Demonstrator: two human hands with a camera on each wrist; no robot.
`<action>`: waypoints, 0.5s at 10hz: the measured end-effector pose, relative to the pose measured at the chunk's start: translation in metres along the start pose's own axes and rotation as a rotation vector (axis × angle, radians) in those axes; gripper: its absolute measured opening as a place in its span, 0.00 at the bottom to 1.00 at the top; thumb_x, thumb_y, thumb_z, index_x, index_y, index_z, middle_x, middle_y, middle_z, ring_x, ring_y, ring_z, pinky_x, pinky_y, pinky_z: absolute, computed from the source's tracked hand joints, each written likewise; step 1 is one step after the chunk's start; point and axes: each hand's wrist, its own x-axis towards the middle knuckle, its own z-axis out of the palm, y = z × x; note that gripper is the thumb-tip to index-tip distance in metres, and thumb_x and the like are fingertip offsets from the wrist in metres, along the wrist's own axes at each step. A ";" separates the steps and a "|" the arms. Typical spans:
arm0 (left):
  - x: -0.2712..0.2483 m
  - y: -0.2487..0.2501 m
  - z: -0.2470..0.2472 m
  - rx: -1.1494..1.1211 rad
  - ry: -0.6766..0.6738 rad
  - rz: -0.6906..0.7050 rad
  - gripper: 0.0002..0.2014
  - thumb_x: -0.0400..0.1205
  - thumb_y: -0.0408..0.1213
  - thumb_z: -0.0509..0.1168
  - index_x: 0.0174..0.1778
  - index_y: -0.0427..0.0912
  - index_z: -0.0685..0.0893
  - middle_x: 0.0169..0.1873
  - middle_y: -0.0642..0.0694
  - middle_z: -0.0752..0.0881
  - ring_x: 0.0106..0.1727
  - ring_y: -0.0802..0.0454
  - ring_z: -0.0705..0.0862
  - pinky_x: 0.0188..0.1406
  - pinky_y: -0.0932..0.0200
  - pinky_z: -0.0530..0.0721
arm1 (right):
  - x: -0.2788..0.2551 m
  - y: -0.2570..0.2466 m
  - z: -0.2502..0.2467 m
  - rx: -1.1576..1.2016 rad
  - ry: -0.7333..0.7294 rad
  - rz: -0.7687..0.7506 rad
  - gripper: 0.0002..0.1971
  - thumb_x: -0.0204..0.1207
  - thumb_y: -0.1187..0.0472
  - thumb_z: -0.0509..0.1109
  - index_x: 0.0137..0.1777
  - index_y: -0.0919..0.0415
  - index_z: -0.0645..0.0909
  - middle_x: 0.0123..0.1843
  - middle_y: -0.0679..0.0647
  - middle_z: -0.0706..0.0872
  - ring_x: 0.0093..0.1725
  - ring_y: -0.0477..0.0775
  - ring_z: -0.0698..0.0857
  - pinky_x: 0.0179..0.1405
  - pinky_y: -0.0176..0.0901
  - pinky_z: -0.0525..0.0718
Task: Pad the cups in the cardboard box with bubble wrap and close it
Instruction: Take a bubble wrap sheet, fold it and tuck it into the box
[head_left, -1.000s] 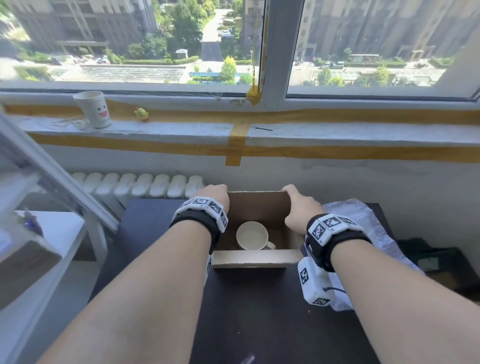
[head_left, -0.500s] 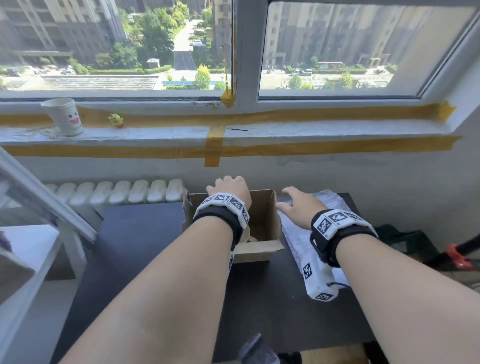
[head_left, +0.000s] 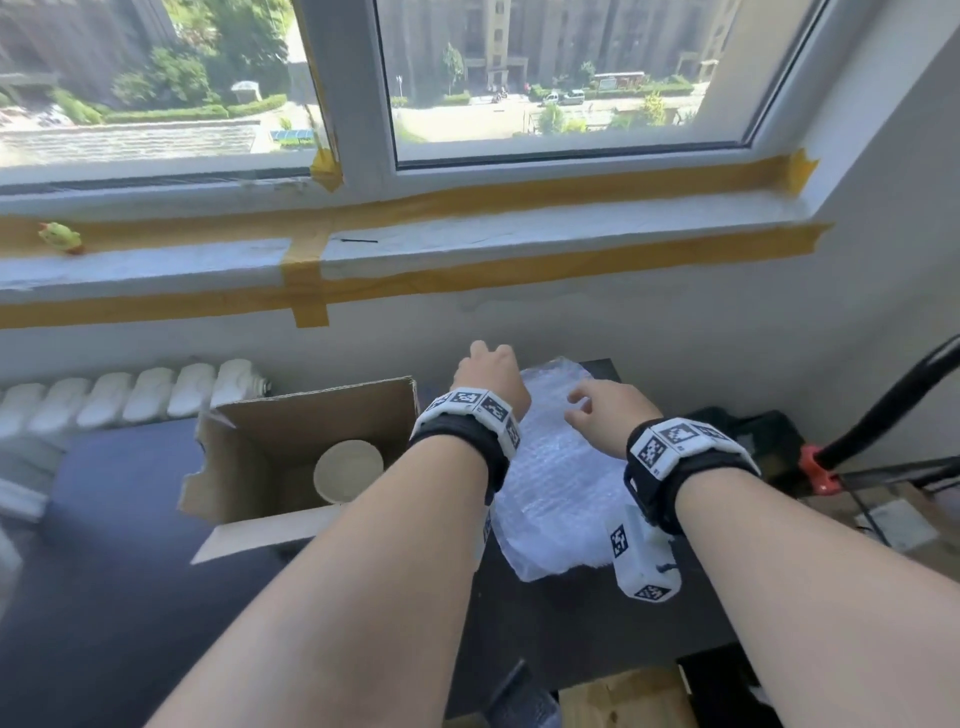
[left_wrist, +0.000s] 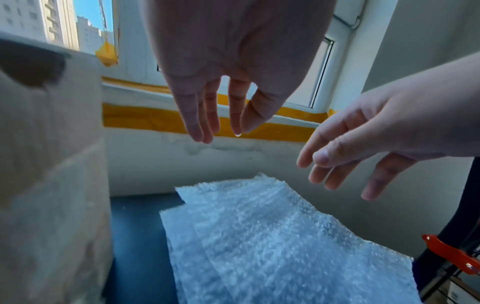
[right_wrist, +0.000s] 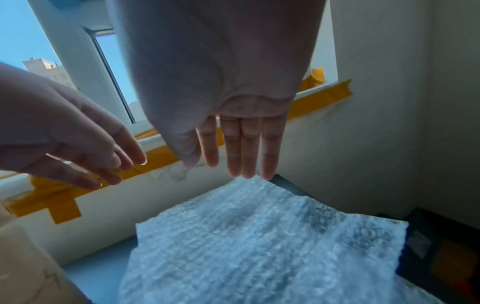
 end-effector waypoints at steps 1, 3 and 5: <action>0.011 0.002 0.023 0.019 -0.085 -0.116 0.14 0.84 0.31 0.56 0.66 0.37 0.74 0.66 0.37 0.71 0.58 0.36 0.81 0.45 0.51 0.78 | 0.014 0.023 0.011 -0.036 -0.030 0.003 0.20 0.82 0.51 0.61 0.73 0.53 0.75 0.71 0.55 0.80 0.64 0.57 0.82 0.59 0.50 0.82; 0.028 -0.010 0.067 -0.009 -0.234 -0.326 0.18 0.86 0.33 0.56 0.71 0.30 0.75 0.70 0.35 0.79 0.69 0.40 0.81 0.66 0.48 0.81 | 0.041 0.063 0.048 -0.085 -0.056 0.038 0.23 0.79 0.51 0.65 0.74 0.52 0.72 0.81 0.55 0.63 0.79 0.59 0.66 0.69 0.58 0.76; 0.039 -0.020 0.092 -0.028 -0.246 -0.397 0.11 0.85 0.33 0.59 0.38 0.35 0.79 0.28 0.45 0.73 0.29 0.50 0.75 0.39 0.57 0.79 | 0.049 0.077 0.068 -0.067 -0.137 0.091 0.27 0.75 0.47 0.69 0.72 0.51 0.68 0.78 0.55 0.63 0.69 0.63 0.75 0.62 0.59 0.81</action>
